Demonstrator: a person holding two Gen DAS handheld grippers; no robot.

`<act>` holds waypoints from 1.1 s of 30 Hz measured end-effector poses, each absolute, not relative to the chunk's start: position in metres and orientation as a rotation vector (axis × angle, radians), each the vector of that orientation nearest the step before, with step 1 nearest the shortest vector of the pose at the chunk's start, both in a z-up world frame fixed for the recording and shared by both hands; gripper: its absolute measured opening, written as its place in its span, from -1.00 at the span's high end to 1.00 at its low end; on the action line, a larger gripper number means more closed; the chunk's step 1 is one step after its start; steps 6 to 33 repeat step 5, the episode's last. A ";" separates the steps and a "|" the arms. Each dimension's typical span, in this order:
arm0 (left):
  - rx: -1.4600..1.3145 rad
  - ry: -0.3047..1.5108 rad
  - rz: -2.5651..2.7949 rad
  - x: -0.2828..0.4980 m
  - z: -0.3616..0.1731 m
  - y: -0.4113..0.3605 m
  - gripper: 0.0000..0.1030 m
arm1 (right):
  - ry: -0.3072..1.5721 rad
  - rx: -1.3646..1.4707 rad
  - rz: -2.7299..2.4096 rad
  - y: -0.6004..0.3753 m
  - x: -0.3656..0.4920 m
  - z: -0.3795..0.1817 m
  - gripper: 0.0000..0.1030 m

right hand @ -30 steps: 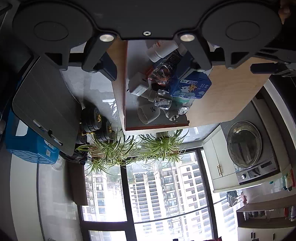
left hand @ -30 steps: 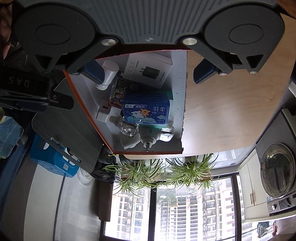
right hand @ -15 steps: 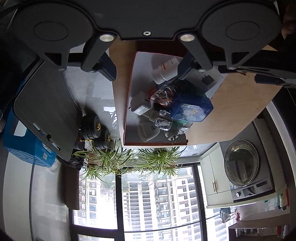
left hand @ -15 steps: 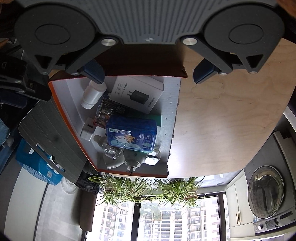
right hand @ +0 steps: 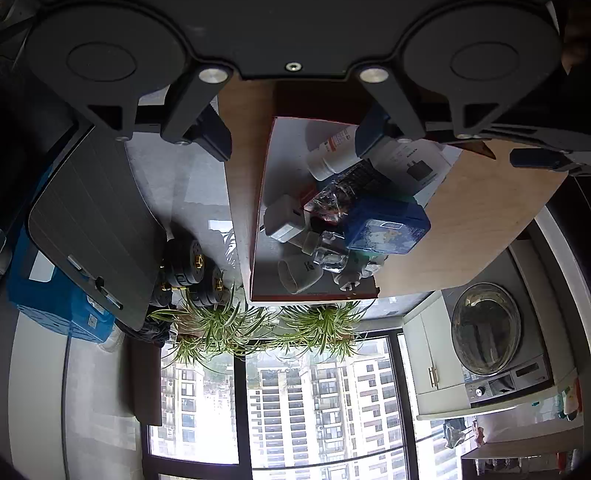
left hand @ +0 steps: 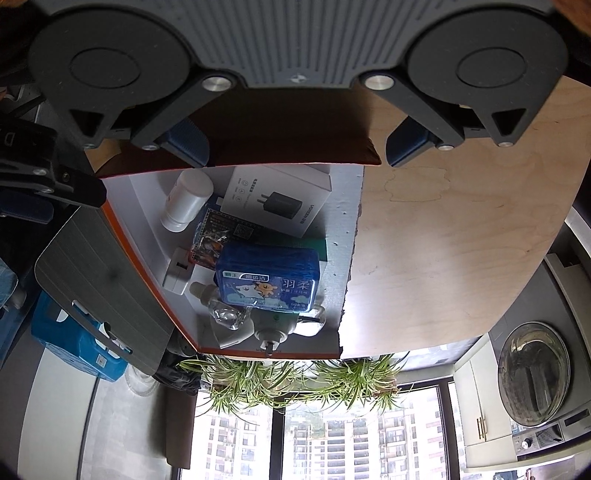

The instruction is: Organize rigid objects

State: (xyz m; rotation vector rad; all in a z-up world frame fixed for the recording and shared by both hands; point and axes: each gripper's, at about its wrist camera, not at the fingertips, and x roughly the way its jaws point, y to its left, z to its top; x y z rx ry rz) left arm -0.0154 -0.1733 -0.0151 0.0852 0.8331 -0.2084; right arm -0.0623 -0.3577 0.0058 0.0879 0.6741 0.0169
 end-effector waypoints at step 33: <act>0.093 0.825 -0.204 -0.017 -0.014 -0.173 -1.00 | 0.672 0.089 0.013 -0.358 -0.062 0.006 -0.70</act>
